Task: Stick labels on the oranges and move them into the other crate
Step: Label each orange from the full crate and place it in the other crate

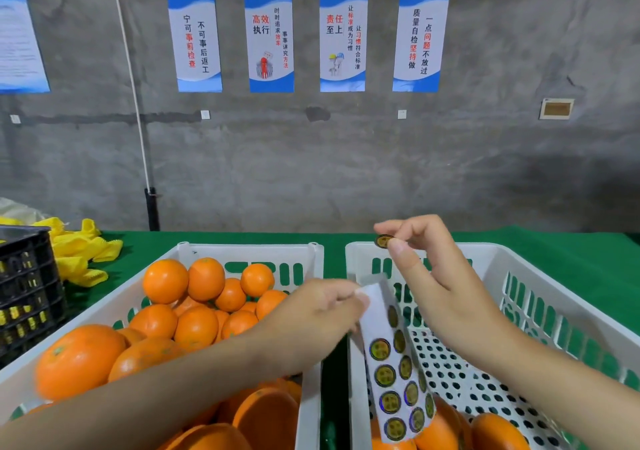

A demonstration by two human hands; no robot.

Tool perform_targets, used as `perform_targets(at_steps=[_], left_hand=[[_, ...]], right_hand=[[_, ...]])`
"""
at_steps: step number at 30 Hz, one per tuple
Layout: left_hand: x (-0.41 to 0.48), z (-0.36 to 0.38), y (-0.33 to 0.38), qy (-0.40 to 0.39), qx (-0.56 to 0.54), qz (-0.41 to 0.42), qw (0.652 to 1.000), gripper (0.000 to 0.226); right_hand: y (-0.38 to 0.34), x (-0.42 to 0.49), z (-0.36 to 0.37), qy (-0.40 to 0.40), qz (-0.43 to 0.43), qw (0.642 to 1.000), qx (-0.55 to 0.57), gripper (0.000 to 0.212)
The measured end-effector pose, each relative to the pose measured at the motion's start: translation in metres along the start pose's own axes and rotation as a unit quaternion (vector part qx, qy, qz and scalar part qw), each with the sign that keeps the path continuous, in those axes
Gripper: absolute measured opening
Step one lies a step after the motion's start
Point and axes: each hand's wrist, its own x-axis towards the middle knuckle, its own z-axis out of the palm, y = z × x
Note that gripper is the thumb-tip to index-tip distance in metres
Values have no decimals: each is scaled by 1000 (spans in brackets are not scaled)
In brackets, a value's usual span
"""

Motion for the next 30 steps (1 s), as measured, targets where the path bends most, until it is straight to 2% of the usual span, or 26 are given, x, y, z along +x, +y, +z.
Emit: perform_targets(at_steps=[4, 10, 13, 15, 18, 19, 20, 21, 22, 23, 24, 27, 28, 30], left_hand=[[2, 4, -4, -10, 17, 20, 1000, 33], [4, 5, -4, -36, -19, 21, 999, 31], [4, 2, 1, -72, -29, 14, 997, 30], [5, -5, 6, -82, -32, 8, 996, 37], [12, -28, 6, 34, -14, 13, 999, 49], [15, -39, 2, 85, 55, 35, 994, 48], [17, -51, -6, 122, 185, 58, 974, 45], [19, -62, -15, 131, 331, 66, 932, 39], [20, -72, -24, 113, 449, 48, 885, 32], [22, -79, -35, 80, 512, 9, 855, 25], [23, -85, -46, 41, 546, -42, 835, 25], [23, -94, -71, -93, 574, -183, 793, 55], [23, -96, -76, -114, 569, -198, 790, 63], [25, -96, -82, -118, 563, -178, 798, 70]], right_hand=[[2, -4, 6, -59, 13, 998, -31, 10], [6, -3, 4, -19, 7, 997, -72, 19], [9, -3, 3, -44, 14, 997, -67, 18], [12, -4, 6, -54, 20, 996, -63, 19], [16, -3, 8, -49, 47, 997, -34, 21], [16, -3, 7, -53, 61, 997, -17, 20], [17, -2, 6, -63, 77, 995, -1, 18], [17, -2, 6, -74, 91, 993, 11, 16], [18, -2, 5, -83, 102, 991, 16, 15], [17, -1, 5, -89, 110, 990, 18, 13], [17, -1, 5, -93, 115, 989, 17, 13], [17, -1, 7, -94, 125, 987, 19, 16], [17, -1, 7, -96, 127, 987, 24, 18], [16, -2, 8, -105, 130, 985, 31, 18]])
